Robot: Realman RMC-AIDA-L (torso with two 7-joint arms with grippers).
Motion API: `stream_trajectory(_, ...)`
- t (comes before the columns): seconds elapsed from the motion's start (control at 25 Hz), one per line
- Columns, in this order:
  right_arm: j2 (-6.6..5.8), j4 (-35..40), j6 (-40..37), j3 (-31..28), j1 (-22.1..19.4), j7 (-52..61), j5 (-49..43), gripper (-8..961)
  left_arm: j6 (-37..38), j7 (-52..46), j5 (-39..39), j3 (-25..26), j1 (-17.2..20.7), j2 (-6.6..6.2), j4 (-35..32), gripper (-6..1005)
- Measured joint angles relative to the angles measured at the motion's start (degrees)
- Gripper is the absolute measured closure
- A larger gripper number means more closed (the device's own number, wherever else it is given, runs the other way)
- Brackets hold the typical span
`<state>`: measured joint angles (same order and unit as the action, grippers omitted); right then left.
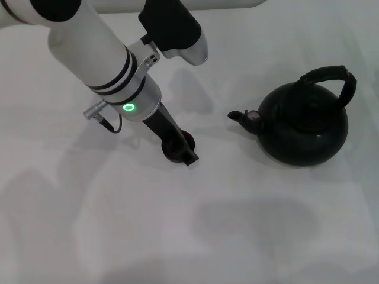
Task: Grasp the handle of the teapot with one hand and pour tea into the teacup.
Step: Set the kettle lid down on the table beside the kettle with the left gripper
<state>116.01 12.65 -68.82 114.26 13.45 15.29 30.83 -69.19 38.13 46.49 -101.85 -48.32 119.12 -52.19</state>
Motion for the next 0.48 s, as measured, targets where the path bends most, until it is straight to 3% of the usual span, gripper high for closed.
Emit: stream_trajectory(0.48, 0.0, 0.2, -0.1, 0.0, 0.1, 0.0, 0.2, 85, 0.2, 0.3, -0.8, -0.4, -0.7, 0.03, -0.2, 233)
